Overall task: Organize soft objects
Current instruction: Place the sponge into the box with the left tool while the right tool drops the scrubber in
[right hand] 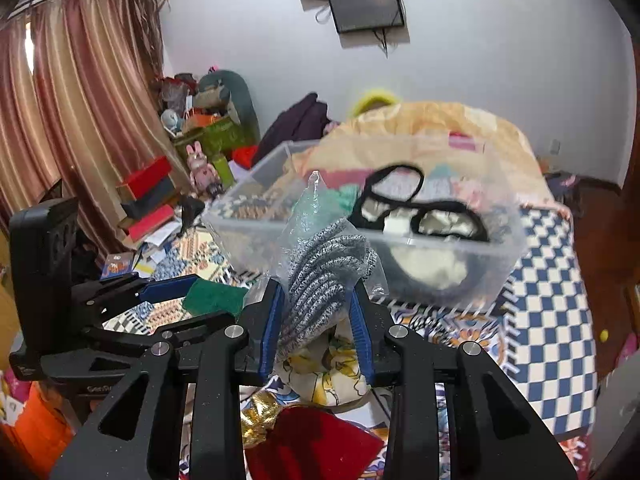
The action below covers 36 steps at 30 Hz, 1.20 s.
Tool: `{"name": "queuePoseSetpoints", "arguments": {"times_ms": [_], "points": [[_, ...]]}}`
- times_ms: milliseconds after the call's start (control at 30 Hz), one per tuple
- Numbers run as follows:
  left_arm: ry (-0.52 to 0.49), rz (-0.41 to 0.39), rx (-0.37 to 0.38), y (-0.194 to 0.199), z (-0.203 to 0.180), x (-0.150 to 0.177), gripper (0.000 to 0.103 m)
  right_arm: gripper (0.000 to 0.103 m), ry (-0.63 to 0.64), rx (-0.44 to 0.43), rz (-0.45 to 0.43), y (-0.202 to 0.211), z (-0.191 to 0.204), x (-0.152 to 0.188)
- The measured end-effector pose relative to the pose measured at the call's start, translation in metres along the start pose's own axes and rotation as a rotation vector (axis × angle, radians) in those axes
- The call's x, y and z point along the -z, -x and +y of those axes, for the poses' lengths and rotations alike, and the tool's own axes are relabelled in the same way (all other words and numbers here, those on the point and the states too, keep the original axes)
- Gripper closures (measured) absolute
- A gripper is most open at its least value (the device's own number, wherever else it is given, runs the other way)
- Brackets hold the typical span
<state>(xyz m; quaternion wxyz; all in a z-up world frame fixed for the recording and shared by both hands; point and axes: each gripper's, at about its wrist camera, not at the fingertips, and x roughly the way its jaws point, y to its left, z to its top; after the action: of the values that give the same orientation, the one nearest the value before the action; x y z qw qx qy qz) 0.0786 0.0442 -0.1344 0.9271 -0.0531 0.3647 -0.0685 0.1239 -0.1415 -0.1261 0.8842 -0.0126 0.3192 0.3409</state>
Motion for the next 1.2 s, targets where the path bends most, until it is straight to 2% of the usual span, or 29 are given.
{"name": "queuePoseSetpoints", "arguments": {"times_ms": [333,633,800,967,1067,1200], "points": [[-0.004,-0.143,-0.017,0.033,-0.002,-0.041,0.041,0.073,0.019,0.066,-0.138,0.032,-0.007,-0.025],[0.006,-0.208,-0.033,0.028,0.002,-0.076,0.041,0.073,-0.026,0.135,-0.198,0.035,-0.027,-0.045],[0.006,-0.195,-0.045,0.011,0.002,-0.087,0.041,0.073,-0.037,0.167,-0.184,0.020,-0.031,-0.048],[0.014,-0.130,-0.046,-0.018,0.004,-0.089,0.041,0.073,-0.037,0.225,-0.138,0.002,-0.035,-0.042],[0.019,-0.094,-0.046,-0.034,0.005,-0.088,0.041,0.073,-0.043,0.226,-0.112,-0.004,-0.040,-0.040],[0.025,-0.086,-0.062,-0.048,0.005,-0.085,0.041,0.073,-0.053,0.233,-0.094,-0.011,-0.046,-0.041]]}}
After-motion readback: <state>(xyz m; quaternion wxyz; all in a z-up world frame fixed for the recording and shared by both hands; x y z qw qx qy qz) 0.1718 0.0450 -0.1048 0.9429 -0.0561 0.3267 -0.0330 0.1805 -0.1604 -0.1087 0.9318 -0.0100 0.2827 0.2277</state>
